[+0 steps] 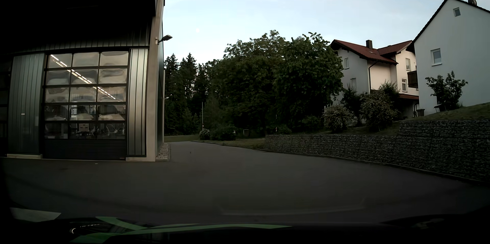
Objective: Follow the waypoints while adhering to traffic rules and regulations
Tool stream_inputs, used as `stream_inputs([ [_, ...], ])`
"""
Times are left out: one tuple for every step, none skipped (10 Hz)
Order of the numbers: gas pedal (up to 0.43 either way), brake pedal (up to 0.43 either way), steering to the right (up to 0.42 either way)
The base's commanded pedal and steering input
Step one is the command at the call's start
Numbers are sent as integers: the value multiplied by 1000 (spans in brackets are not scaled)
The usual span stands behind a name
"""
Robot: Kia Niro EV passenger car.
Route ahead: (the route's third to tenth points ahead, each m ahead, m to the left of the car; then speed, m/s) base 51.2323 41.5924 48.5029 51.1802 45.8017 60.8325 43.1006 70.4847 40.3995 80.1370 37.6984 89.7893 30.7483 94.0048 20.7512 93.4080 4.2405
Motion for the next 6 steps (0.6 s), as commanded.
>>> stream_inputs([
  [39,0,-10],
  [39,0,-13],
  [39,0,-21],
  [39,0,-28],
  [39,0,-32],
  [39,0,-35],
])
